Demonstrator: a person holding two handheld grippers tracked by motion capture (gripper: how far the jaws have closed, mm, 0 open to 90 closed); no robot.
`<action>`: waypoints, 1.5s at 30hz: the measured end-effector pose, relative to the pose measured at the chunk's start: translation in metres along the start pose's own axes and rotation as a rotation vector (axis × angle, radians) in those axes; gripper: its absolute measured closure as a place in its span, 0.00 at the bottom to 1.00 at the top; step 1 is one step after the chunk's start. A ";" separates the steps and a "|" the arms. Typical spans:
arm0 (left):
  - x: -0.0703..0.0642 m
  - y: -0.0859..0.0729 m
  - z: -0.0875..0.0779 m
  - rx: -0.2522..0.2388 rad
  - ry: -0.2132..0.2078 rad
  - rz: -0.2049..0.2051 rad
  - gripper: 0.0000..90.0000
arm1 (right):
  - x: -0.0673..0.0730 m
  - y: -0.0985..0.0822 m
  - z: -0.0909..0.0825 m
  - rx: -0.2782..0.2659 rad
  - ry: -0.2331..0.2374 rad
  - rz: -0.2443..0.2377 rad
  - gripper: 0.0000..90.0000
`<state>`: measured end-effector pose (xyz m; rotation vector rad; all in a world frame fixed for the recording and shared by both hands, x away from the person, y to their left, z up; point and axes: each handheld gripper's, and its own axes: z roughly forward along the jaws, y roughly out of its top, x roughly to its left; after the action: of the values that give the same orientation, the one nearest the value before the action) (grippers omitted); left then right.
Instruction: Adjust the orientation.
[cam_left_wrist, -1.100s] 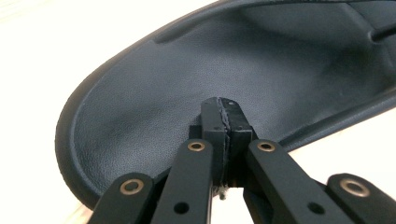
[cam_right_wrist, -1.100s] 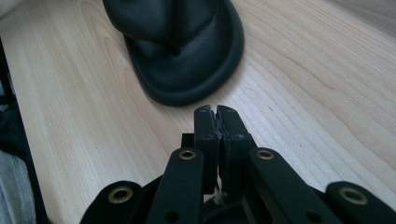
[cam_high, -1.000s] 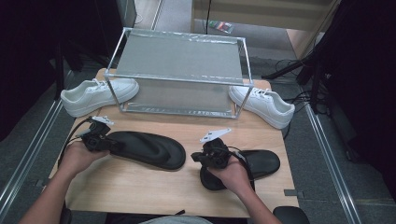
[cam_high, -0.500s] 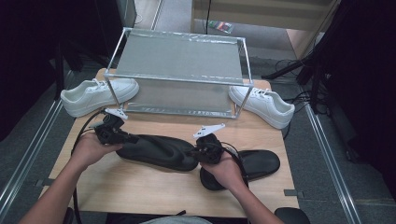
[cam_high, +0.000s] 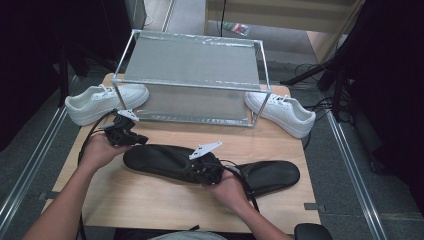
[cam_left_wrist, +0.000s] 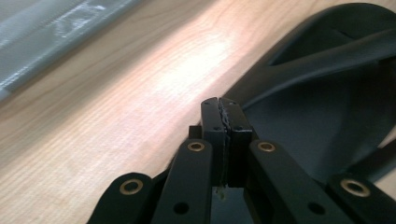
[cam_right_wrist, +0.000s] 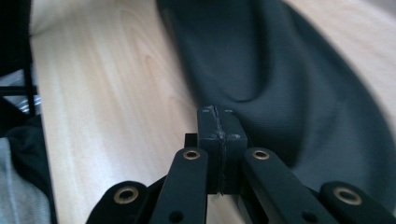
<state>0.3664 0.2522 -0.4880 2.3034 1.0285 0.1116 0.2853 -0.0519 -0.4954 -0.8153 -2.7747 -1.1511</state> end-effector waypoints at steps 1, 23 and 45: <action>0.002 -0.001 0.001 -0.002 -0.005 -0.008 1.00 | 0.001 0.000 0.002 0.002 0.006 0.001 1.00; 0.000 -0.015 0.013 0.026 -0.046 -0.015 1.00 | -0.002 -0.002 0.008 0.019 -0.011 -0.010 1.00; 0.035 -0.030 -0.004 0.021 0.062 -0.120 1.00 | -0.025 -0.003 0.003 0.013 -0.058 0.059 1.00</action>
<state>0.3695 0.2941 -0.5074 2.2629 1.2022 0.1243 0.3061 -0.0634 -0.5047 -0.9373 -2.7798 -1.1167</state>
